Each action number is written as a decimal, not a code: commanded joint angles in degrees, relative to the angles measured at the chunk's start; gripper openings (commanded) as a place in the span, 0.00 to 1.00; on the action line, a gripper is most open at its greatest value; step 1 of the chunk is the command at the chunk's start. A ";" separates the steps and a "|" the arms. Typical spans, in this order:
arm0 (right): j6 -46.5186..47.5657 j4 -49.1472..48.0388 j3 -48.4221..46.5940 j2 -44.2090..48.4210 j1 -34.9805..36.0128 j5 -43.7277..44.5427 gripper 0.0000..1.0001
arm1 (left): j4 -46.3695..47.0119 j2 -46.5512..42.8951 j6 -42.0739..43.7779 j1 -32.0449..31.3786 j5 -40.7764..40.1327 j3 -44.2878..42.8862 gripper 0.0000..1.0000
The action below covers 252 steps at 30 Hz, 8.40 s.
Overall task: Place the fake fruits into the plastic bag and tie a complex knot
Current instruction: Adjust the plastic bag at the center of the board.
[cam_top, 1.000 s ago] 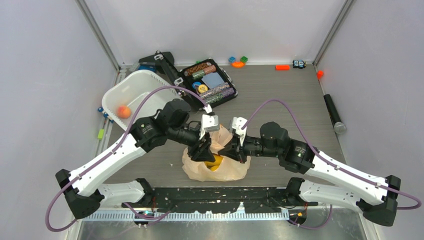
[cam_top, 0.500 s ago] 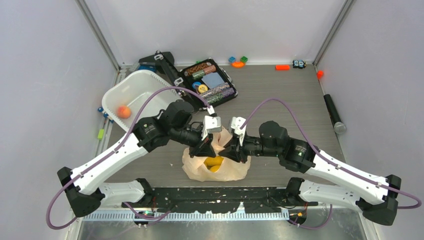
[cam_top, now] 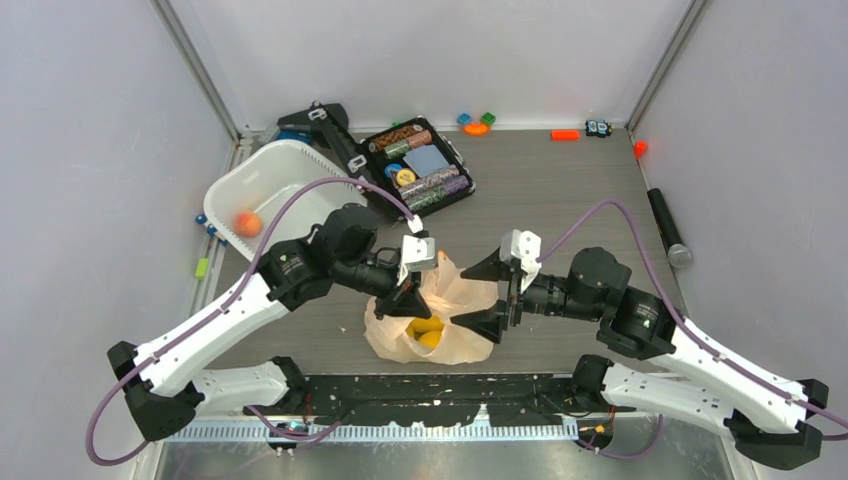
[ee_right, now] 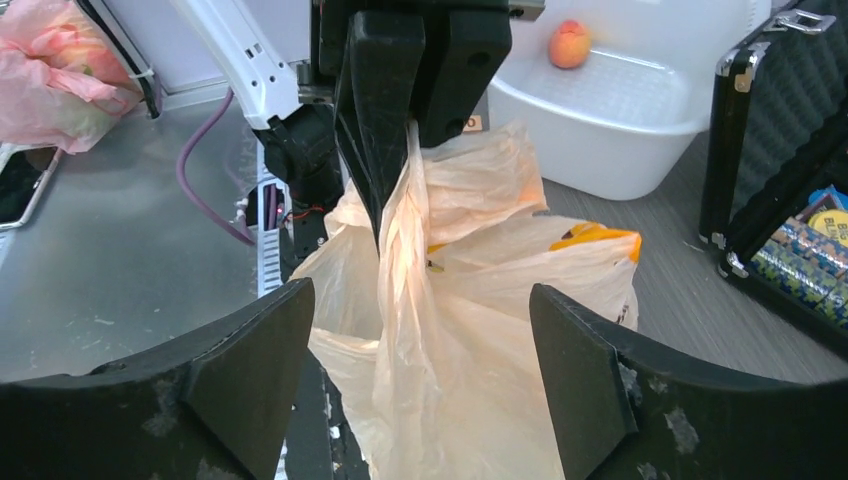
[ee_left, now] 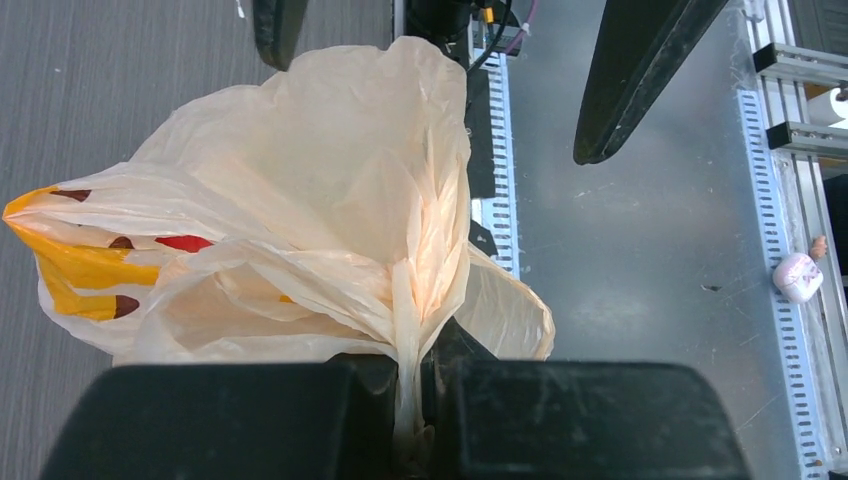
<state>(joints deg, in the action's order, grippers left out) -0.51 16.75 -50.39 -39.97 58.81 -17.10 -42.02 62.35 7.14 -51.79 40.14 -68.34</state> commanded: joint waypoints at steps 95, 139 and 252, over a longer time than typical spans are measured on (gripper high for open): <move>-11.95 -21.25 -3.81 -18.88 -16.09 -43.06 0.87 | 2.82 -2.59 3.81 -2.61 9.97 2.07 0.00; -10.02 -11.77 -0.82 -2.78 -10.85 -20.63 0.05 | 1.77 -2.92 2.00 -2.45 -7.33 1.12 0.00; 12.82 -6.22 9.32 2.99 23.44 44.81 0.80 | 21.87 -10.84 -16.95 6.38 8.09 9.26 0.00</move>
<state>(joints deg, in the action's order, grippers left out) 7.49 14.13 -43.24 -35.55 81.30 24.27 -28.80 52.40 -9.34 -46.46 40.71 -60.49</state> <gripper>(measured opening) 0.799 0.021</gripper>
